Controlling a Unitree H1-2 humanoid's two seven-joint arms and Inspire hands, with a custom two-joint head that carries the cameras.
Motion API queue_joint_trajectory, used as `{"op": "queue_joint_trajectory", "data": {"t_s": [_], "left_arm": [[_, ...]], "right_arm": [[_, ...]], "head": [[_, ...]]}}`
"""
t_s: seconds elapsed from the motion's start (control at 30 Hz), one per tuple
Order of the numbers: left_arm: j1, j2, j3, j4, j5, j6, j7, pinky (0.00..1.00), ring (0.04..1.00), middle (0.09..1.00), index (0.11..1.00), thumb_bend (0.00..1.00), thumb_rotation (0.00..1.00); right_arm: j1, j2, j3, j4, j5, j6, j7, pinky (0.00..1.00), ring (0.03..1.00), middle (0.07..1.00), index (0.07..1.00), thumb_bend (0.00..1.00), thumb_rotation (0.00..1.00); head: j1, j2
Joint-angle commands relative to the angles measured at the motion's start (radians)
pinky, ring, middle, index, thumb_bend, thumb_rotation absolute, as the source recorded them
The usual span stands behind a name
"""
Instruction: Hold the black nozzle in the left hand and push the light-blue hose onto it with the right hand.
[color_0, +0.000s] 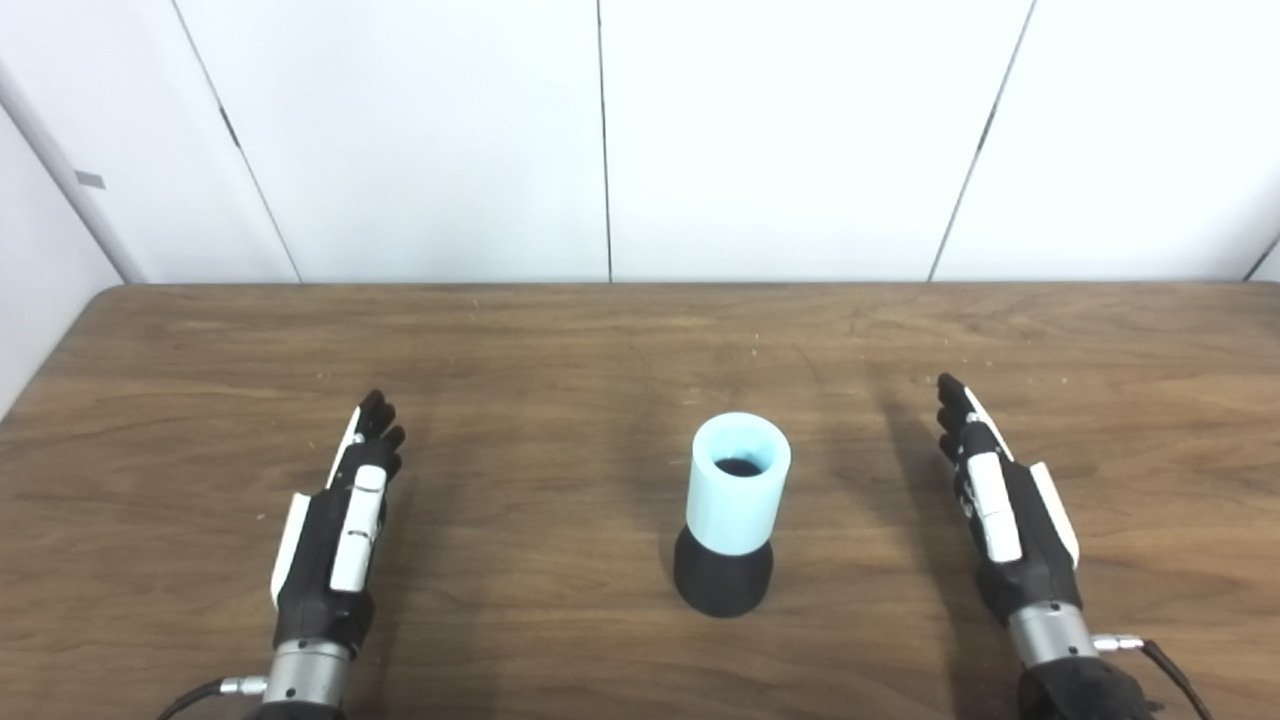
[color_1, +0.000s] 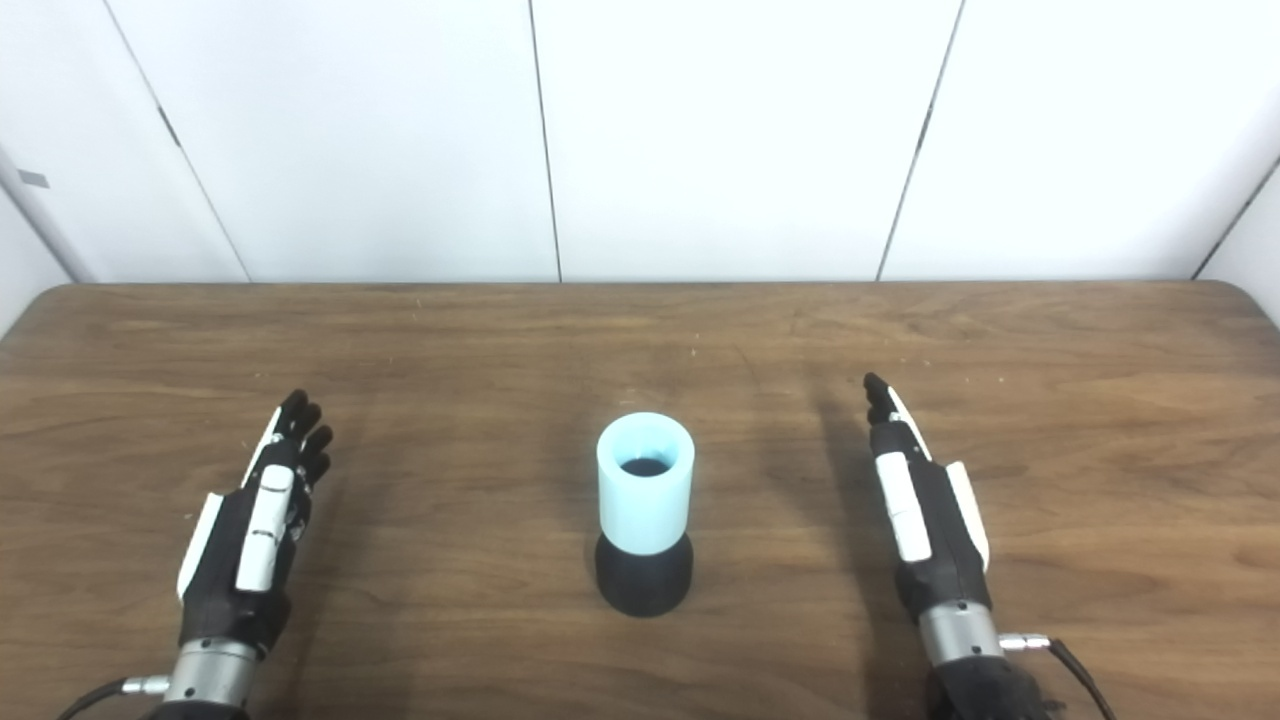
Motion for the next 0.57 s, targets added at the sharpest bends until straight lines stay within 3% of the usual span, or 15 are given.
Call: {"op": "queue_joint_trajectory", "data": {"t_s": [0.0, 0.53], "left_arm": [[-0.010, 0.017, 0.000, -0.013, -0.008, -0.047, 0.013, 0.99, 0.982, 0.991, 0.964, 0.41, 0.95], [-0.012, 0.024, -0.011, -0.023, -0.011, -0.022, 0.030, 0.99, 0.976, 0.982, 0.956, 0.42, 0.95]], "right_arm": [[-0.020, -0.012, -0.011, -0.016, 0.009, -0.056, -0.016, 1.00, 0.995, 0.980, 0.950, 0.53, 1.00], [-0.026, -0.011, -0.007, -0.031, 0.021, -0.027, -0.037, 1.00, 0.975, 0.962, 0.942, 0.52, 1.00]], "head": [[-0.001, 0.001], [0.002, 0.013]]}}
